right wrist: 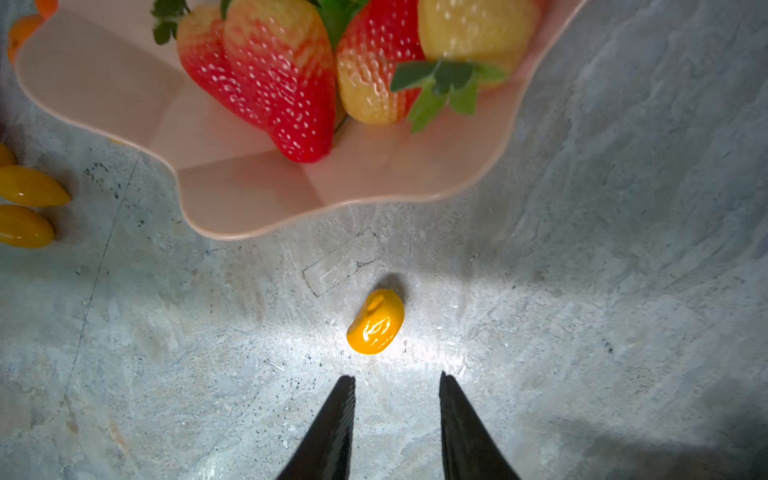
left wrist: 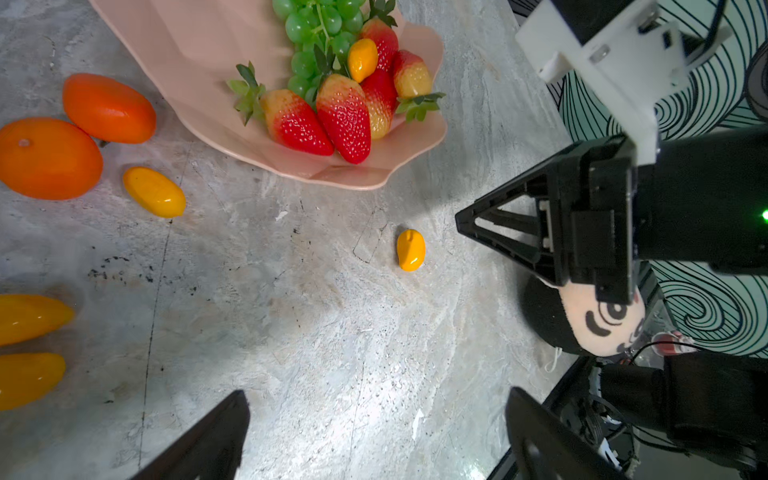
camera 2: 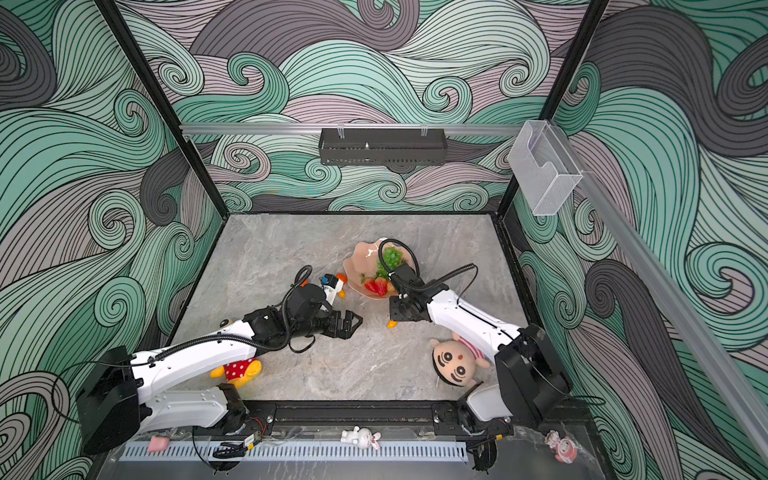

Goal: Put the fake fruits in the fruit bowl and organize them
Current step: 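Swing the right gripper back down to the remaining yellow kumquat, then lower the right gripper onto the kumquat, close and lift it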

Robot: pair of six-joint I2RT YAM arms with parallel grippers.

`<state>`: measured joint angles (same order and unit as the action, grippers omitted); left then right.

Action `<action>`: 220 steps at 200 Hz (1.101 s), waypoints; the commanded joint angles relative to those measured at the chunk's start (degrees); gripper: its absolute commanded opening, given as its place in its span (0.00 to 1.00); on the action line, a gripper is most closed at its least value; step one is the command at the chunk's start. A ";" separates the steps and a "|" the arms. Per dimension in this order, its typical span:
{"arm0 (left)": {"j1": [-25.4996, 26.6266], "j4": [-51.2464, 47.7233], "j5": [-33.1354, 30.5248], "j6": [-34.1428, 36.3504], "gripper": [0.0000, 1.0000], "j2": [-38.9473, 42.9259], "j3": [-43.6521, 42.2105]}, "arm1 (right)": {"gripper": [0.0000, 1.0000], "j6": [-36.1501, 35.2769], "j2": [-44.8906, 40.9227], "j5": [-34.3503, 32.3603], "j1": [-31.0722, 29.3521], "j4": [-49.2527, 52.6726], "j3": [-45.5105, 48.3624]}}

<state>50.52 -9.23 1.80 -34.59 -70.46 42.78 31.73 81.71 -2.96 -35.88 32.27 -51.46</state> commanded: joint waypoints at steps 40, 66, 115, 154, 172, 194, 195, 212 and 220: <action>1.39 3.27 -5.21 -1.36 0.99 -0.21 -0.27 | 0.44 7.02 2.71 -0.26 -0.30 -7.80 1.98; 1.32 1.96 -7.25 -3.14 0.99 -0.21 0.05 | 0.44 7.47 4.43 0.08 -0.30 -9.13 1.92; 1.29 2.42 -7.44 -3.29 0.99 -0.71 -0.12 | 0.44 7.30 9.09 1.46 -0.44 -10.47 1.01; 1.33 2.59 -6.99 -2.86 0.99 -1.43 -0.03 | 0.44 7.21 11.07 2.17 -0.63 -10.87 1.20; 1.29 2.74 -6.40 -2.73 0.98 -1.83 0.09 | 0.44 7.21 11.62 2.52 -0.86 -10.65 1.10; 1.26 2.82 -5.55 -2.53 0.99 -2.23 0.35 | 0.42 7.30 11.63 2.31 -1.52 -10.53 1.32; 1.30 2.82 -5.52 -2.52 0.99 -2.27 0.36 | 0.42 7.30 11.58 2.29 -1.58 -10.55 1.34; 1.28 2.96 -5.49 -2.42 0.99 -2.58 0.37 | 0.40 7.52 11.53 1.87 -2.07 -10.87 1.73; 1.33 2.89 -5.49 -2.45 0.99 -2.62 0.37 | 0.39 7.48 11.53 1.66 -2.13 -10.88 1.80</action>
<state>51.53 -7.18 -3.97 -37.08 -72.47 42.57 38.46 92.95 -0.99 -37.36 21.65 -49.17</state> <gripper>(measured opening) 0.986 0.405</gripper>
